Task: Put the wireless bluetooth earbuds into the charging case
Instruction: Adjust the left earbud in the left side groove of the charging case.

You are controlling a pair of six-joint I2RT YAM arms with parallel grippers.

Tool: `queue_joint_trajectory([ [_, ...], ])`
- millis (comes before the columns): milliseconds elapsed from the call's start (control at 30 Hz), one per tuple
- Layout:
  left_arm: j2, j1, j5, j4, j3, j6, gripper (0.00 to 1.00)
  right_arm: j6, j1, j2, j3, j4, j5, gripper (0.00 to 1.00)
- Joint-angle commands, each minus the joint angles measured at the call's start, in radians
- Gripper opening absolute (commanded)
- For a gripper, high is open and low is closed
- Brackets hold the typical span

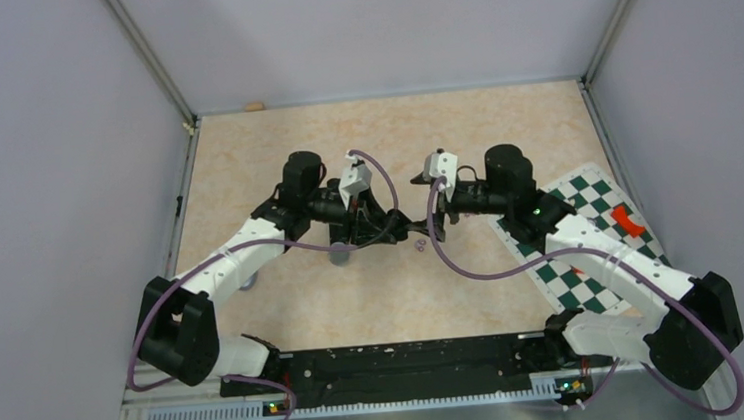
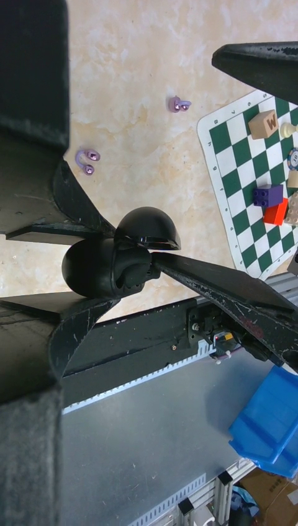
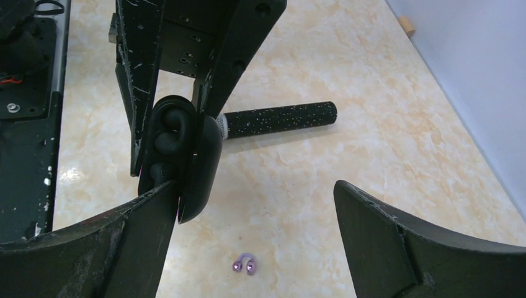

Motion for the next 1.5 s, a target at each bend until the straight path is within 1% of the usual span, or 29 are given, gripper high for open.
queue_joint_trajectory([
  [0,-0.024,-0.007,0.038,0.025,0.041,0.010,0.00,-0.001,-0.008,-0.038,0.049,-0.011,-0.100,0.94],
  [200,-0.023,-0.005,0.036,0.024,0.043,0.011,0.00,0.018,-0.008,-0.046,0.055,-0.011,-0.166,0.94],
  [633,-0.020,-0.007,0.037,0.022,0.043,0.012,0.00,0.076,-0.012,-0.064,0.076,-0.010,-0.181,0.94],
  [733,-0.018,-0.008,0.037,0.022,0.043,0.012,0.00,0.088,-0.017,-0.070,0.078,-0.011,-0.204,0.95],
  [900,-0.015,-0.009,0.035,0.021,0.044,0.014,0.00,0.060,-0.017,-0.062,0.070,-0.024,-0.236,0.94],
  [1033,-0.015,-0.010,0.036,0.019,0.046,0.014,0.00,0.012,-0.015,-0.045,0.053,-0.045,-0.209,0.94],
  [1167,-0.017,-0.009,0.037,0.016,0.046,0.017,0.00,-0.006,-0.004,-0.023,0.051,-0.041,-0.143,0.94],
  [1300,-0.017,-0.010,0.037,0.014,0.045,0.018,0.00,-0.001,0.003,-0.017,0.040,-0.022,-0.080,0.94],
  [1467,-0.017,-0.010,0.038,0.013,0.046,0.018,0.00,0.003,0.006,-0.007,0.036,0.014,-0.054,0.94],
])
